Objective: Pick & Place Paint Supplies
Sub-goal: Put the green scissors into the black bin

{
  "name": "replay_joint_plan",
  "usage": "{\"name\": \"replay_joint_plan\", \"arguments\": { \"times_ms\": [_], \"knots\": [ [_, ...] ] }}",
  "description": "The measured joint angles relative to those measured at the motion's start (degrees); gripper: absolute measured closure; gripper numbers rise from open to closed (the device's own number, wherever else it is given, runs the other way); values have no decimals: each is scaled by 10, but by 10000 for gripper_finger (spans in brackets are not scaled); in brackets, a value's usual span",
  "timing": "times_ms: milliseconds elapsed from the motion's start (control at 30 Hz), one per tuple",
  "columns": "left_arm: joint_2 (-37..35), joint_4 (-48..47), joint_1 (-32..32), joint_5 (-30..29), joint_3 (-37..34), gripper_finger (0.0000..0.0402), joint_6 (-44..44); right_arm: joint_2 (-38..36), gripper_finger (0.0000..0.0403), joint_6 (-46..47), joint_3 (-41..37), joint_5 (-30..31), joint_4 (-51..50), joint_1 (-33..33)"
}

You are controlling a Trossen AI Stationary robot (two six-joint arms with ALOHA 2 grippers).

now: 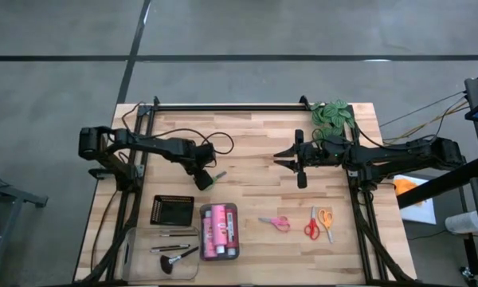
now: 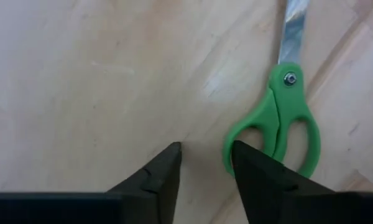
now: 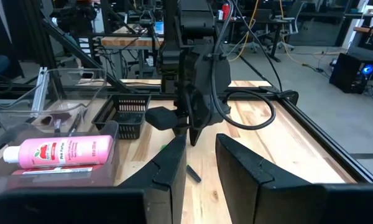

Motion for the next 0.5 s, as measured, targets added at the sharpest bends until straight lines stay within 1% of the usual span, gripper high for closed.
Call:
{"name": "replay_joint_plan", "arguments": {
  "times_ms": [233, 400, 433, 500],
  "knots": [
    [-1, 0, 0, -13, -1, 330, -2, 0, 317, 0, 0, 0, 0, 0],
    [0, 5, 0, -12, -1, 382, -10, 0, 317, 0, 0, 0, 0, 0],
    [0, 5, -1, -12, -1, 391, -15, 0, 317, 0, 0, 0, 0, 0],
    [0, 8, -1, -10, -1, 396, -20, 0, 317, 0, 0, 0, 0, 0]
  ]
}}
